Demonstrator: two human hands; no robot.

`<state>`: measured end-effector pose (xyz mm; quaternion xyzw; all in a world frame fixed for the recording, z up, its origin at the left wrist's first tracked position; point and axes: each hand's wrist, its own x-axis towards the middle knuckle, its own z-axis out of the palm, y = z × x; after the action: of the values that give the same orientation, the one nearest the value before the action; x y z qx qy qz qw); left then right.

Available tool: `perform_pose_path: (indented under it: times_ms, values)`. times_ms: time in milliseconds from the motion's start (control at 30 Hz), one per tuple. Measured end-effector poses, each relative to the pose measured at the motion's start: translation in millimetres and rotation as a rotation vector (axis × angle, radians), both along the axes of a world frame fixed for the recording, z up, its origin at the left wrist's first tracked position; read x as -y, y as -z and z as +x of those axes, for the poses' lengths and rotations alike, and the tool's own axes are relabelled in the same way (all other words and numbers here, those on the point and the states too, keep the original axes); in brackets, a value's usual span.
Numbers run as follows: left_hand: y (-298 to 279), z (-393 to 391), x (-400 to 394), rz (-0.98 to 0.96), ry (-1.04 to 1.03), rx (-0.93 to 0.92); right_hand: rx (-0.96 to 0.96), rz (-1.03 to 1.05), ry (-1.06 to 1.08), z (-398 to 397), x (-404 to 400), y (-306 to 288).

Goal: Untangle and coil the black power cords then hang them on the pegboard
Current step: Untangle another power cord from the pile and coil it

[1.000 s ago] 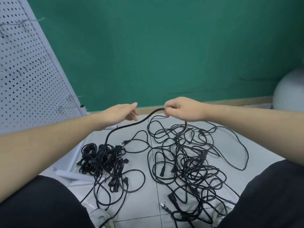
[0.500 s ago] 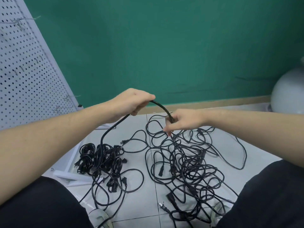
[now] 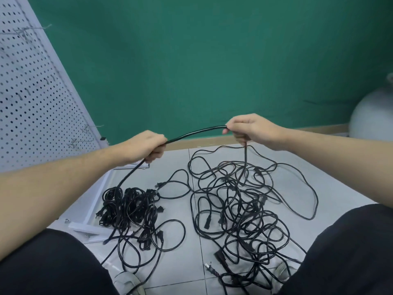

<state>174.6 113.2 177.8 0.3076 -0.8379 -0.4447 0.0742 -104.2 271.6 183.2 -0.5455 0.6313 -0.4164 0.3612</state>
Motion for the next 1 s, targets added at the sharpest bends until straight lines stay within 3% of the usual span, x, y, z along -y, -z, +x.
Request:
perform_pose_path:
  times_ms: [133, 267, 333, 467, 533, 667, 867, 1000]
  values:
    - [4, -13, -13, 0.122, -0.068, 0.099, -0.315, -0.11, -0.001, 28, 4, -15]
    - [-6, -41, -38, 0.448, -0.094, -0.031, -0.471, -0.158, -0.063, 49, 8, -21]
    - [-14, -54, -50, 0.403, -0.088, -0.039, -0.484, -0.133, -0.089, 53, 9, -17]
    - [-27, -66, -59, 0.138, -0.114, -0.108, -0.37, -0.03, -0.123, 50, 5, -15]
    - [-30, -66, -62, 0.081, -0.095, -0.206, -0.477, 0.102, -0.221, 45, 3, -8]
    - [-42, -58, -60, 0.173, -0.086, -0.386, -0.777, 0.465, -0.428, 26, -2, 30]
    - [-39, -35, -31, 0.158, -0.112, -0.403, -0.684, 0.386, -0.28, -4, 0, 36]
    - [-22, -2, 1, -0.087, -0.134, -0.129, -0.3, 0.246, 0.011, -21, -6, 30]
